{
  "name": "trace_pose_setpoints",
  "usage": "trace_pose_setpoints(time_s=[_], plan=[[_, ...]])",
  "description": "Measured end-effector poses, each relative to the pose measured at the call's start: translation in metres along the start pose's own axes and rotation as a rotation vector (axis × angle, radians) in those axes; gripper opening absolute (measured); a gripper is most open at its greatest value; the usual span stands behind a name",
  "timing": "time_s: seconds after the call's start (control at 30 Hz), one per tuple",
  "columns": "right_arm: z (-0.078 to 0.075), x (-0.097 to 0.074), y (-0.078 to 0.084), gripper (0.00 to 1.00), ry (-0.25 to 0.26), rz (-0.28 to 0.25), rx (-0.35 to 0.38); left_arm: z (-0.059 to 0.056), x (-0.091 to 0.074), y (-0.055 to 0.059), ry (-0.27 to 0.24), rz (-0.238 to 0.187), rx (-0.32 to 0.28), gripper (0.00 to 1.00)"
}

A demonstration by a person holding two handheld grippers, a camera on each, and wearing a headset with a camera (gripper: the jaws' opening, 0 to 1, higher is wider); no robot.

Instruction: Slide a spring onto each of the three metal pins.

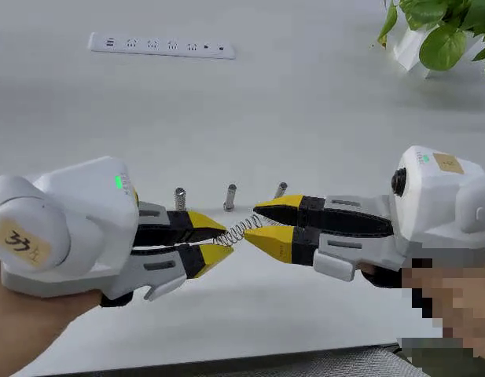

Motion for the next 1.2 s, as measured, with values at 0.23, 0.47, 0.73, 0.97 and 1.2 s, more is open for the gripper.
trace_pose_setpoints(time_s=[0.23, 0.47, 0.73, 0.97, 1.2], plan=[[0.003, 0.002, -0.005, 0.12, -0.011, -0.049, 0.054, 0.001, -0.001, -0.004, -0.002, -0.029, -0.021, 0.06], [0.006, 0.004, -0.003, 0.07, -0.015, -0.049, 0.063, 0.001, 0.0, -0.005, 0.003, -0.036, -0.026, 0.06], [0.008, 0.006, -0.003, 0.06, -0.022, -0.046, 0.072, -0.001, -0.001, -0.003, 0.008, -0.035, -0.032, 0.06], [0.012, 0.008, -0.007, 0.06, -0.03, -0.013, 0.024, -0.003, -0.001, -0.002, 0.018, -0.033, -0.035, 0.06], [0.015, 0.01, -0.01, 0.06, -0.034, 0.026, -0.034, -0.002, -0.001, -0.003, 0.022, -0.036, -0.036, 0.06]])
Point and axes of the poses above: the centre of the closed fingertips' face, and the gripper's own axes: x roughly forward along the fingers, z roughly to its left, y roughly out of its underside, the point moved 3 cm from there along -x, roughly backward along the fingers, and after that the axes turned 2 degrees about -x, right-handed, at the moved point
